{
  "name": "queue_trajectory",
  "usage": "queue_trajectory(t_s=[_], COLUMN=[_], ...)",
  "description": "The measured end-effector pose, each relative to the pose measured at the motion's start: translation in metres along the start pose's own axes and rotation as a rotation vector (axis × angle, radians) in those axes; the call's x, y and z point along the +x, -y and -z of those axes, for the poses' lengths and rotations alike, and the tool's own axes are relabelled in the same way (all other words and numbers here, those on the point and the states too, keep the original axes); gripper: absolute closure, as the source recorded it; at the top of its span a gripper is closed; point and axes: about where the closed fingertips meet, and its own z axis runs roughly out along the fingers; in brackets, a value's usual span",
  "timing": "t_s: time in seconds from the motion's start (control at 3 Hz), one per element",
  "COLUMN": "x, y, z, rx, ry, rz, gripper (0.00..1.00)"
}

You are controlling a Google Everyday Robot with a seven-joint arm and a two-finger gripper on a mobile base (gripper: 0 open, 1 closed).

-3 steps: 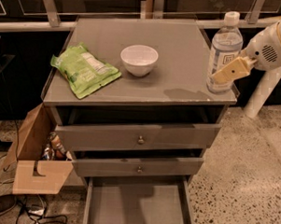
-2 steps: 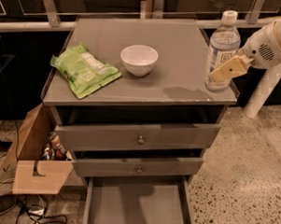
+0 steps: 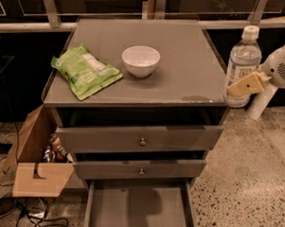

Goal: Place blue plastic bottle into bottom drawer

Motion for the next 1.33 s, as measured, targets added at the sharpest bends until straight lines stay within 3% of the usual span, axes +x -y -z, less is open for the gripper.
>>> queue_trajectory(t_s=[0.67, 1.0, 1.33], x=[0.069, 0.071, 0.088], y=[-0.036, -0.037, -0.041], z=[0.037, 0.038, 0.029], rx=[-0.011, -0.012, -0.034], ry=[-0.083, -0.087, -0.115], rz=[-0.093, -0.095, -0.146], gripper=[1.0, 1.0, 1.0])
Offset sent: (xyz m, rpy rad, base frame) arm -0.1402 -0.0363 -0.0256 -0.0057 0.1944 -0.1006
